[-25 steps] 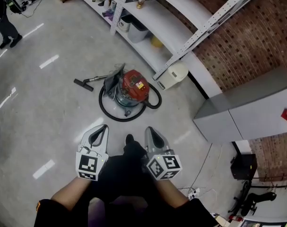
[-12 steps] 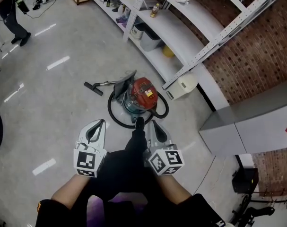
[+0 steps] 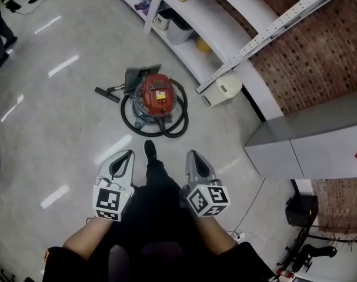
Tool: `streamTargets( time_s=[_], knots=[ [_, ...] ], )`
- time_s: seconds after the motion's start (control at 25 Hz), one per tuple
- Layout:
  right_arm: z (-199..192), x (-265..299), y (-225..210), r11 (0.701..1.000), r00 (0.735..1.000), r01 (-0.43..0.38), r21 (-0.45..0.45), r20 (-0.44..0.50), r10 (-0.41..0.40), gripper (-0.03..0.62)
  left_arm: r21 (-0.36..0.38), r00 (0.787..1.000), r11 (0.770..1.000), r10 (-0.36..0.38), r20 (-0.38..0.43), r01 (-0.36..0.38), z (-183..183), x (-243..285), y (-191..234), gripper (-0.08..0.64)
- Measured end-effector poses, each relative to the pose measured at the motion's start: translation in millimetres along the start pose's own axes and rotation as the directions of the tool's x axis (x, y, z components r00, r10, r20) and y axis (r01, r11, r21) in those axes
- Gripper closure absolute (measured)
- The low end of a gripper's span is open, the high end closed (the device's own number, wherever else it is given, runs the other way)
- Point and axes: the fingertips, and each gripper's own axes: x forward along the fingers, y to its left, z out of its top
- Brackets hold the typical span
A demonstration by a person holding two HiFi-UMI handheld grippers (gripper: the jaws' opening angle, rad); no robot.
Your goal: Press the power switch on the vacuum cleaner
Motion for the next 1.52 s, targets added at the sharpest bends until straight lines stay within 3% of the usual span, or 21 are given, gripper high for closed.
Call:
streamTargets(
  time_s=[0.28,0.44,0.52,0.64,0.8,1.0,1.32,1.52],
  knots=[
    [-17,10,-31,0.998,0.997,-0.056,0.027,-0.057,0.058,0.6,0.008,0.998,1.0,0.011,-0.058,-0.011,-13,35,-28,0.543],
    [-5,7,-107,0.997,0.998,-0.036,0.063,-0.042,0.039,0.6,0.029,0.996,1.0,0.012,-0.084,-0.01,-12,91,-71,0.543],
    [9,3,-155,0.997,0.999,-0.033,0.077,-0.041,0.036,0.6,0.005,0.996,1.0,0.024,-0.086,-0.023,-10,122,-101,0.543],
    [25,2,-214,0.998,0.997,-0.055,0.045,-0.055,0.057,0.6,-0.025,0.996,0.999,0.033,-0.083,-0.035,-9,160,-145,0.543],
    [35,16,-256,0.996,0.991,-0.088,0.008,-0.098,0.088,0.6,0.017,0.995,0.998,0.065,-0.072,-0.064,3,181,-168,0.543],
    [41,47,-244,0.986,0.979,-0.164,-0.027,-0.131,0.159,0.6,-0.011,0.984,0.986,0.165,-0.059,-0.166,7,177,-143,0.543],
    [54,88,-196,0.975,0.968,-0.205,-0.081,-0.163,0.19,0.6,-0.047,0.977,0.976,0.211,-0.015,-0.211,18,159,-88,0.543],
    [55,110,-166,0.959,0.951,-0.266,-0.094,-0.186,0.246,0.6,-0.076,0.946,0.943,0.322,-0.034,-0.324,10,117,-54,0.544]
  ],
)
